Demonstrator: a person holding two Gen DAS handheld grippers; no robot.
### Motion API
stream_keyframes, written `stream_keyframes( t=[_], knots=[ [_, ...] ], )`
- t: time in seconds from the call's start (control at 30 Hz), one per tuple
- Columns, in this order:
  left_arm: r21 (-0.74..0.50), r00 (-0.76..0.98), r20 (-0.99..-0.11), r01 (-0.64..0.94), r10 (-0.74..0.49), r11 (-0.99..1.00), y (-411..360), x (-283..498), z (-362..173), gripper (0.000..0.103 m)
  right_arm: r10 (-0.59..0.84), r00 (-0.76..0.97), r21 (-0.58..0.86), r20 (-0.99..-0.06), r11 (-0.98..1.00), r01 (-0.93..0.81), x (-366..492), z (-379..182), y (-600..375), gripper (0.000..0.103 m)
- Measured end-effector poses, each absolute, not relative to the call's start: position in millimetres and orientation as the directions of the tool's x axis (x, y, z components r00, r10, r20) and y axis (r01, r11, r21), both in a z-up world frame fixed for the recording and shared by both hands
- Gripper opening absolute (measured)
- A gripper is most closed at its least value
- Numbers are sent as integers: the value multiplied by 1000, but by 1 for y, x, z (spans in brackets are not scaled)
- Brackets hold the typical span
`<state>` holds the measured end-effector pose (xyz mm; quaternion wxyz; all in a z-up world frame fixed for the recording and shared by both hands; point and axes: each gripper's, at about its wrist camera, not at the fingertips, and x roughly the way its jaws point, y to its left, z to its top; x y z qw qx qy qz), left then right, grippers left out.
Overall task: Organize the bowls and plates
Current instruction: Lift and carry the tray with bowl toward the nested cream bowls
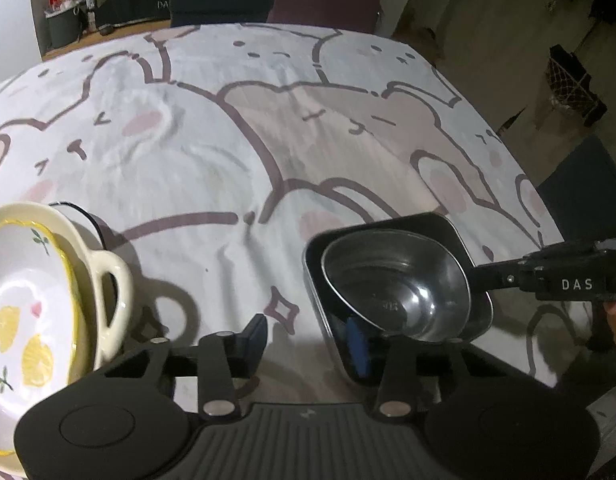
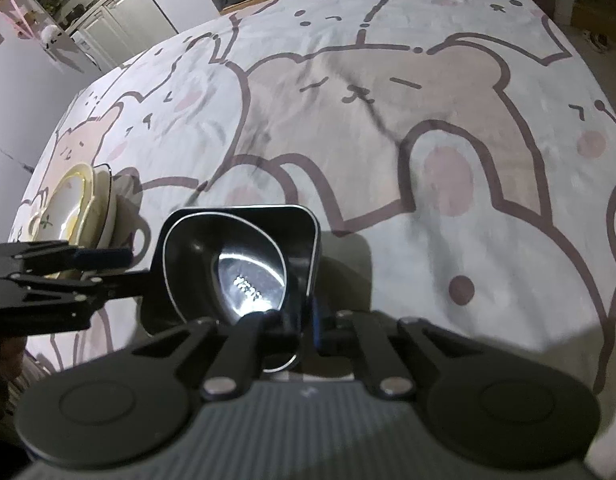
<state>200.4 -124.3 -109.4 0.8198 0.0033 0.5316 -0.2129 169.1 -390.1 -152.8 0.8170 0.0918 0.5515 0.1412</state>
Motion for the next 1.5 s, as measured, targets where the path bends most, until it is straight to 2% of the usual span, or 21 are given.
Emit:
stream_keyframes(
  t=[0.23, 0.3, 0.93, 1.5],
  knots=[
    [-276, 309, -873, 328, -378, 904, -126, 205, -117, 19, 328, 361, 301, -873, 945, -129, 169, -153, -388, 7],
    [-278, 310, -871, 329, -382, 902, -128, 206, -117, 15, 328, 365, 303, -871, 945, -126, 170, -153, -388, 7],
    [-352, 261, -872, 250, -413, 902, -123, 219, -130, 11, 302, 333, 283, -893, 953, -105, 185, -163, -375, 7],
    [-354, 306, -853, 257, -423, 899, -120, 212, -114, 8, 295, 360, 275, -885, 956, -106, 172, -147, -376, 7]
  ],
)
